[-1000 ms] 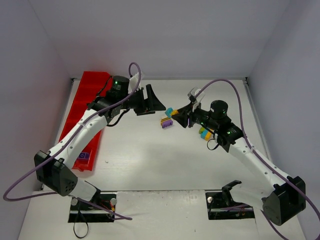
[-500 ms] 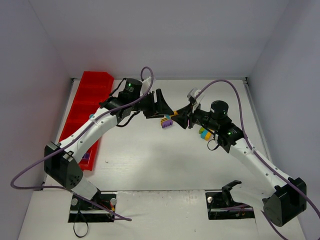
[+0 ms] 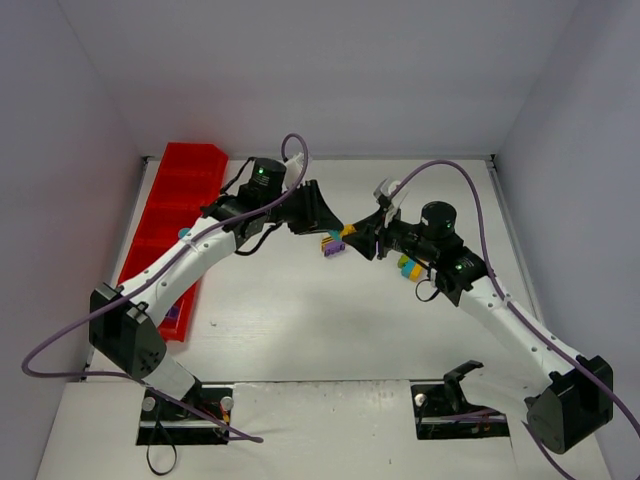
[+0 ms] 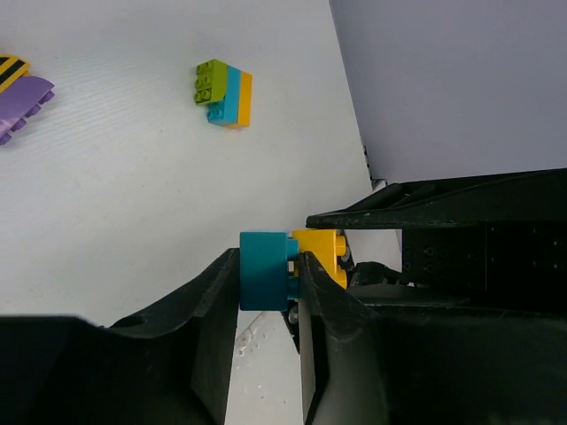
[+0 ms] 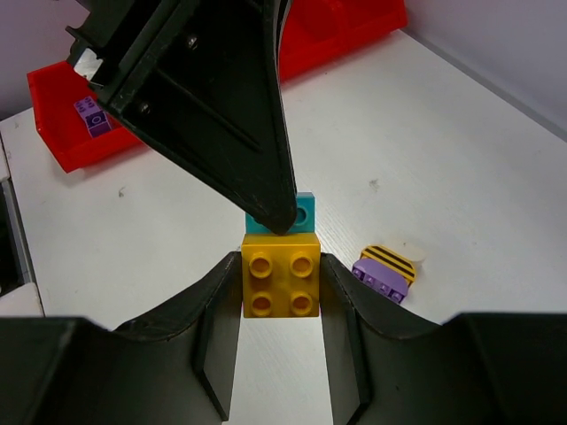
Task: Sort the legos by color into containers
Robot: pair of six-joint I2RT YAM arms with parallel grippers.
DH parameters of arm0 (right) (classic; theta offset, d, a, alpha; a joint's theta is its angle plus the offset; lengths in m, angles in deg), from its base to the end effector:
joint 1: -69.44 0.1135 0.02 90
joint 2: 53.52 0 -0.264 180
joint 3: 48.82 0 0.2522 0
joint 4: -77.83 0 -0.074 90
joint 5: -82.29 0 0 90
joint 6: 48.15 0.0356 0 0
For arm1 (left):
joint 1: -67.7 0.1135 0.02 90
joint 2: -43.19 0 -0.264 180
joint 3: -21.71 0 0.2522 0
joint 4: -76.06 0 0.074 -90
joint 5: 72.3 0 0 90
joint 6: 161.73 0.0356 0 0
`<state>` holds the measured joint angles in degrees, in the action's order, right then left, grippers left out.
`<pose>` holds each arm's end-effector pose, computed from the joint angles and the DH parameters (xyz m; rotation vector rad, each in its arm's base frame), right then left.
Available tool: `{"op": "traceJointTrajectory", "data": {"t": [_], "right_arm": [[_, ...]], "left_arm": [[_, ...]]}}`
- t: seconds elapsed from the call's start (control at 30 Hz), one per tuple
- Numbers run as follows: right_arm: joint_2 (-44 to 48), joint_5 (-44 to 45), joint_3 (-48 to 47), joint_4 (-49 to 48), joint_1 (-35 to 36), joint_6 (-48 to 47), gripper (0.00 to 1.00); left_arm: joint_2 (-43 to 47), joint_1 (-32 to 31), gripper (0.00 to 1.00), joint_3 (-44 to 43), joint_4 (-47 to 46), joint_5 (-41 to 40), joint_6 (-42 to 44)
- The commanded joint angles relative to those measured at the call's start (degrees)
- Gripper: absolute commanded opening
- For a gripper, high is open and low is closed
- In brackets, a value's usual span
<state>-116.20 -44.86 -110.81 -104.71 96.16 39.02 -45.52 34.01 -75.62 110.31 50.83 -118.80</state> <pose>0.2166 0.1331 0.3483 -0.8953 1.3316 0.8224 0.2863 -0.2142 0.3703 0.1547 2.2622 -1.4138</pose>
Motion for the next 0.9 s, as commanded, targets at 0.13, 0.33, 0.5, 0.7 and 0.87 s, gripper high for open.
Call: {"op": "traceJointTrajectory", "data": {"t": [0.13, 0.33, 0.5, 0.7, 0.87], "right_arm": [[2.2, -2.1, -1.8, -5.8, 0.4, 0.5, 0.00], [2.3, -2.4, -1.7, -7.2, 0.4, 1.8, 0.00], [2.6, -1.8, -1.9, -6.6, 0.4, 1.8, 0.00], [2.6, -0.2, -1.9, -3.7, 0.4, 0.7, 0.00], [3.2, 0.8, -1.3, -3.0, 0.4, 0.7, 0.00]], "left_arm": [[2.2, 0.1, 0.16, 1.1, -0.7, -4.5, 3.4], [2.3, 1.0, 0.12, 1.7, 4.2, -10.8, 7.6], [3.5, 5.2, 0.12, 1.8, 9.1, -17.6, 12.4], [5.3, 19.5, 0.12, -0.3, 16.1, -32.2, 19.4], [1.9, 30.7, 0.12, -2.1, 17.0, -38.4, 23.9]]}}
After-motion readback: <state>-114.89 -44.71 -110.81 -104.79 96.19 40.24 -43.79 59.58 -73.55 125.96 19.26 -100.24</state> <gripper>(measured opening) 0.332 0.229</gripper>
